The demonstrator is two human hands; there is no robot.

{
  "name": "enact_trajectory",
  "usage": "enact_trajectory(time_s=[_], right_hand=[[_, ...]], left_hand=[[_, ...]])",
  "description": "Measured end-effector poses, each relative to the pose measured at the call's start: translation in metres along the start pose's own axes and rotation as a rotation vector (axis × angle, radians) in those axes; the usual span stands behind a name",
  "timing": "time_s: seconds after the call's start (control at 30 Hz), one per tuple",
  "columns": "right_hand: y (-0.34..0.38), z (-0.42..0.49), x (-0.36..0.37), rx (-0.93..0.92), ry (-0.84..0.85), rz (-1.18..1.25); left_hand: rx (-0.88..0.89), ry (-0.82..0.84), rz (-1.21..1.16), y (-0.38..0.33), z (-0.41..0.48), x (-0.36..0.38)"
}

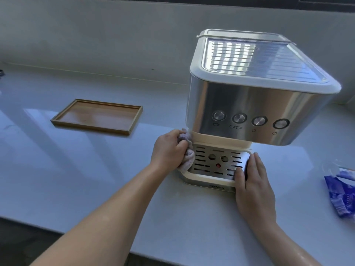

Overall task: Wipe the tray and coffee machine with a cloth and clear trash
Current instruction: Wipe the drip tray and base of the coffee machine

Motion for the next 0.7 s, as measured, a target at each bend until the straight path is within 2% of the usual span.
enact_trajectory(time_s=[0.1, 0.2, 0.37, 0.5, 0.7], right_hand=[[0.000, -0.002, 0.000, 0.001, 0.000, 0.005], [-0.001, -0.001, 0.000, -0.007, -0.002, 0.004], [-0.002, 0.000, 0.001, -0.017, -0.016, -0.002], [-0.005, 0.001, 0.002, -0.032, -0.026, -0.008], [-0.003, 0.000, 0.001, -0.011, 0.007, -0.008]], left_hand=[[0.048, 0.024, -0.060, 0.002, -0.033, -0.014], [-0.044, 0.035, -0.132, 0.013, -0.047, -0.026], [0.159, 0.163, 0.026, 0.018, -0.005, -0.009], [0.117, 0.240, 0.193, 0.027, 0.028, 0.017], [0.195, 0.246, 0.140, 0.030, -0.006, -0.004]])
Point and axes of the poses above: each hand's wrist, its own z-axis towards the middle knuckle, its own x-axis out of the palm, y = z × x, the point moved 4 cm from there along z, towards the middle knuckle, and after that the axes turned 11 degrees about -y, right-handed, at the moved point
